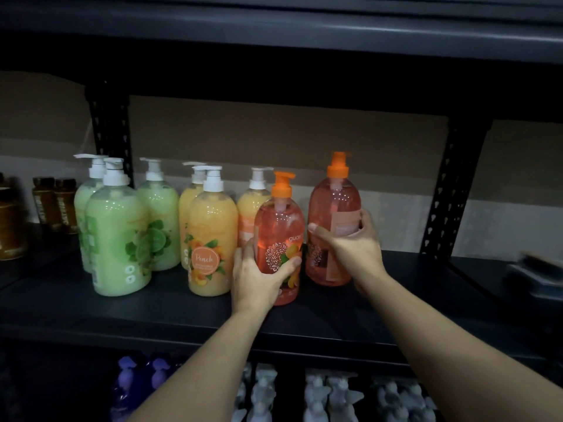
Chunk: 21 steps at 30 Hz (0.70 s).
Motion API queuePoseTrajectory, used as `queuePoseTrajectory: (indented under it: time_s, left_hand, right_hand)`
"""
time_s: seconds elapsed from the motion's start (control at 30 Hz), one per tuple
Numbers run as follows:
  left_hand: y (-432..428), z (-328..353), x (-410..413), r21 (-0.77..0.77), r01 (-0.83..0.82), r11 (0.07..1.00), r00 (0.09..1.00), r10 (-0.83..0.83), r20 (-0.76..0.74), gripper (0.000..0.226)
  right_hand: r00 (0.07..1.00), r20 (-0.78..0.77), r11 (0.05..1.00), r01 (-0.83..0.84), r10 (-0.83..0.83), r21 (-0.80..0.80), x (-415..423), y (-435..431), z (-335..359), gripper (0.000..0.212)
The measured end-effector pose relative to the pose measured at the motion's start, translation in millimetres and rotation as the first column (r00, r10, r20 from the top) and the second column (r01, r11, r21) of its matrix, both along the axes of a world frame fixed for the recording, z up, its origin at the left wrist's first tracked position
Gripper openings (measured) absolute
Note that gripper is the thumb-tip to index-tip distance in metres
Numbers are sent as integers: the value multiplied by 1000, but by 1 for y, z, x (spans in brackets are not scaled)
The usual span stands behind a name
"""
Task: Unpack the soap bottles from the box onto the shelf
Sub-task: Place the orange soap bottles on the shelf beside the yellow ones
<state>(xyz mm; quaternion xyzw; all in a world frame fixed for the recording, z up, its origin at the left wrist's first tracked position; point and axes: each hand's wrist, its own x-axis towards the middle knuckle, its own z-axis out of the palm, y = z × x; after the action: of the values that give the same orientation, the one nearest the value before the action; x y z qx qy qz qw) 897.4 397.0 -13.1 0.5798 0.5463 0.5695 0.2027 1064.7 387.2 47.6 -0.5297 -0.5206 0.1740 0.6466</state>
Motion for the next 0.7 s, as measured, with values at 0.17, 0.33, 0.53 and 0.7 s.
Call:
queuePoseTrajectory:
  time_s: [0.17,0.33,0.53,0.7]
  left_hand:
    - [0,-1,0,4,-4,1000,1000,4,-14,96]
    - [2,-3,0,-16,14,1000,1000,-15,-25,101]
    - [2,-4,0,-21,4,1000,999,-5,-39,106]
    - [0,-5,-1,-30,34,999,999,-35,-30,104]
  right_hand:
    - [999,-29,998,-33,32,-50,-3,5,-9,86]
    - [998,-51,994,-51,46,-93,-1,8,-20,91]
    - [996,-66,989,-62,53,-138,0,13,-32,96]
    - [991,-38,973,-135,130,-189,3,12,-31,93]
